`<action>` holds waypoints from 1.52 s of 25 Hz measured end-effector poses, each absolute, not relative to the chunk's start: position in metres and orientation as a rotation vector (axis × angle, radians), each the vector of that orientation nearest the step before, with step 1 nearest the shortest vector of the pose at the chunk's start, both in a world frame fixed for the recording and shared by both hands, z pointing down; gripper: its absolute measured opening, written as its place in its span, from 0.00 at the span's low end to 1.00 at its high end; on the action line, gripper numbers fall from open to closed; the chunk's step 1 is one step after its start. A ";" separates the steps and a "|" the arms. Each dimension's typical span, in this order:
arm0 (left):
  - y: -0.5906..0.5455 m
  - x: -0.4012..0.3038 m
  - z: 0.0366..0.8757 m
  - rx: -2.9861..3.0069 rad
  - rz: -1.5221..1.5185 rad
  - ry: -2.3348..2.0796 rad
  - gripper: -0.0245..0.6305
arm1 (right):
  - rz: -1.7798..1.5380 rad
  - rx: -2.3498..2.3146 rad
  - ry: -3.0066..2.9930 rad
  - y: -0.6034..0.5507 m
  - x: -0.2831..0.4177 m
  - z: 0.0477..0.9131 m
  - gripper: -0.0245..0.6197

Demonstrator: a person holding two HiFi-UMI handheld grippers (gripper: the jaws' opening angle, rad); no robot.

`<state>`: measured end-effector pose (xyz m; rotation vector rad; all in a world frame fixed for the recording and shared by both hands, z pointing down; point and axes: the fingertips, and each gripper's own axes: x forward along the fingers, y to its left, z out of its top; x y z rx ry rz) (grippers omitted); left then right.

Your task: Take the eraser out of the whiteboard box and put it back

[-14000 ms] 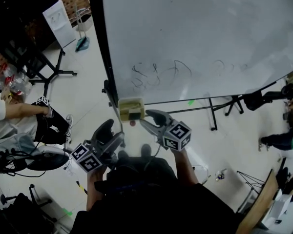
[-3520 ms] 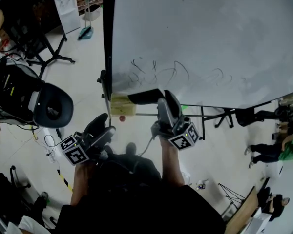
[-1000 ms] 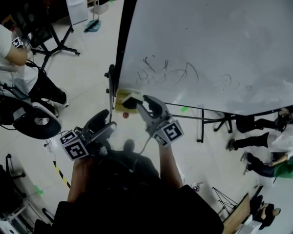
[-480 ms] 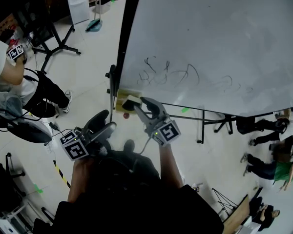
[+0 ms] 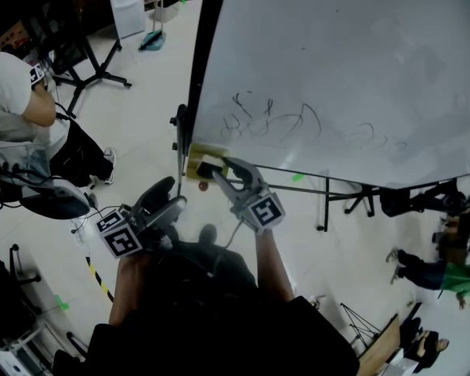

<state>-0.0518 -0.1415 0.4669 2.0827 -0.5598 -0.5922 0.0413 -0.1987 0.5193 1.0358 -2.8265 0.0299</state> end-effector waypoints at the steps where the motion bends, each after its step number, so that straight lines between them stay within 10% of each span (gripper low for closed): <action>1: -0.142 -0.052 0.467 2.082 -0.591 -0.561 0.60 | 0.030 1.034 -2.823 -0.199 0.041 0.521 0.29; 38: -0.144 -0.053 0.472 2.073 -0.575 -0.577 0.60 | -0.041 0.958 -2.707 -0.201 0.028 0.570 0.29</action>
